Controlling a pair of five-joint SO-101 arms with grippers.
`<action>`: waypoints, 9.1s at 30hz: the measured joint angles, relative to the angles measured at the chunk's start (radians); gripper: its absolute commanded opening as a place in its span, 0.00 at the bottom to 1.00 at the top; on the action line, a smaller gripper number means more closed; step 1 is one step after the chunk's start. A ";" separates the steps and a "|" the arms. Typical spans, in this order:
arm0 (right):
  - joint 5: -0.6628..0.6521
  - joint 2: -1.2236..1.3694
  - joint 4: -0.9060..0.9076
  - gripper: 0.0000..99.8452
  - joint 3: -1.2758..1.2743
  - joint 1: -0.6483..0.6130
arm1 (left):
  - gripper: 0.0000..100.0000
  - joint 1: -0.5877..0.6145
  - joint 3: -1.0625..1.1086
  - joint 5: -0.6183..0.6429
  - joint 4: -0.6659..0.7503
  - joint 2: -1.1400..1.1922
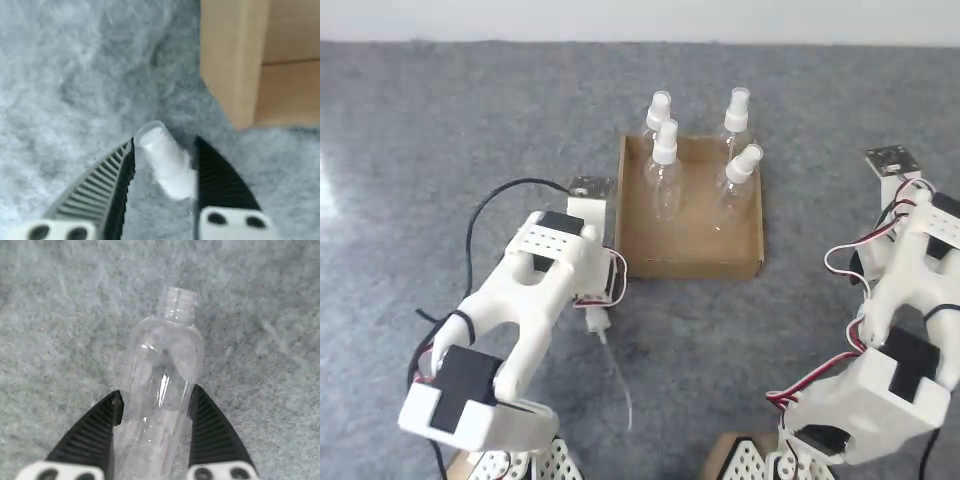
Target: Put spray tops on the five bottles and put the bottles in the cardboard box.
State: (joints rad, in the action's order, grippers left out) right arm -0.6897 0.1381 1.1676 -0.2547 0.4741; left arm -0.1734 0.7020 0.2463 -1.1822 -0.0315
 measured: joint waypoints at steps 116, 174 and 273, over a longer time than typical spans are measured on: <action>0.183 -0.539 0.497 0.27 0.459 -0.097 | 0.02 0.235 -0.361 -0.284 -0.163 -0.330; 0.431 -1.366 -0.549 0.34 -1.195 -0.192 | 0.02 0.235 -0.269 -0.279 -0.129 -0.330; 0.183 0.123 0.302 0.01 0.588 -0.210 | 0.01 0.235 -0.431 -0.213 -0.195 -0.456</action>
State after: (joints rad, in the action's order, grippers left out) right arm -0.5071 0.2608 1.4699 0.3330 0.2639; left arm 0.0614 0.2708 0.0330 -1.3771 -0.4872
